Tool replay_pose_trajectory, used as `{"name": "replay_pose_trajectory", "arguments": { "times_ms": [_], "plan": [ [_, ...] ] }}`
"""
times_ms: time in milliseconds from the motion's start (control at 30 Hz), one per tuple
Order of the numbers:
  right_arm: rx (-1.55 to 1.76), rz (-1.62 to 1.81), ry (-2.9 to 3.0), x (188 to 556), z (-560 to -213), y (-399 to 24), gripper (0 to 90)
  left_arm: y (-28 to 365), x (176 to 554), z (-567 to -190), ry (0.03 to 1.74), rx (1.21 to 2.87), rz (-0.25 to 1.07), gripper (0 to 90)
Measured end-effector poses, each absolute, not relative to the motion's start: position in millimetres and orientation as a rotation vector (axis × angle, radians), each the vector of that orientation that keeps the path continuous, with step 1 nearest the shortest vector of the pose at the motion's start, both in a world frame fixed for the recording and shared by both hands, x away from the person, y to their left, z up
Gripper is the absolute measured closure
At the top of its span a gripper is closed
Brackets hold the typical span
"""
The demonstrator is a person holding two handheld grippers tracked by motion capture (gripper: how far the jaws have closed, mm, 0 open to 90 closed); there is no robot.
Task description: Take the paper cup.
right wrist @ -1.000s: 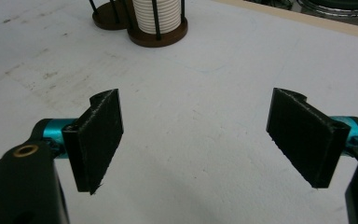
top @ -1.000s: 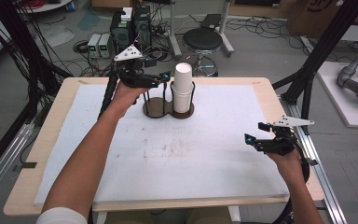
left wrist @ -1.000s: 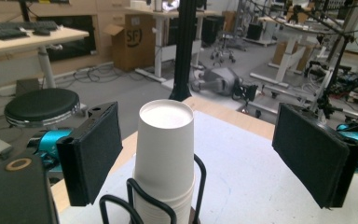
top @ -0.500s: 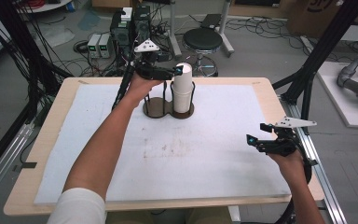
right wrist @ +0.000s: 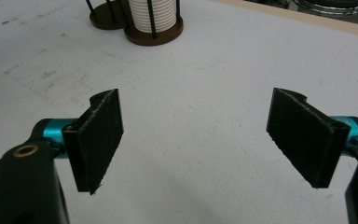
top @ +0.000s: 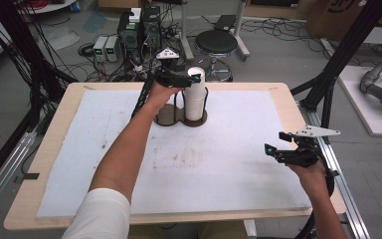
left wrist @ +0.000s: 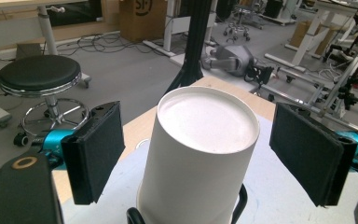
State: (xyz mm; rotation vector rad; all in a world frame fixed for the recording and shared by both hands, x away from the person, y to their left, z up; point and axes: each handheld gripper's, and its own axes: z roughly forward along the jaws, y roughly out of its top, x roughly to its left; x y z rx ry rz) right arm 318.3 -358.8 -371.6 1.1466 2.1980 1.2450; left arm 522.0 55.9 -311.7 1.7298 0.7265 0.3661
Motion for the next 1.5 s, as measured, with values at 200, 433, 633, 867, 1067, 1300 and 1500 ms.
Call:
{"name": "replay_pose_trajectory", "arguments": {
  "times_ms": [200,433,633,867,1067,1300,1500],
  "plan": [
    [1.158,1.241,2.205,320,-375,-359,18.8,51,525,-318,0.729,1.751,0.354,17.6],
    [1.167,1.237,2.208,321,-377,-359,18.8,46,528,-323,0.749,1.774,0.366,20.7],
    [1.173,1.232,2.207,320,-379,-361,18.8,44,529,-324,0.742,1.769,0.369,23.9],
    [1.176,1.227,2.203,320,-380,-362,18.8,43,528,-322,0.719,1.787,0.376,30.9],
    [1.181,1.229,2.204,319,-380,-362,18.8,44,527,-320,0.721,1.767,0.375,31.9],
    [1.175,1.23,2.209,320,-380,-360,18.8,50,525,-313,0.716,1.732,0.377,33.4],
    [1.163,1.234,2.209,320,-378,-359,18.9,54,521,-287,0.692,1.697,0.4,34.0]
  ]
}}
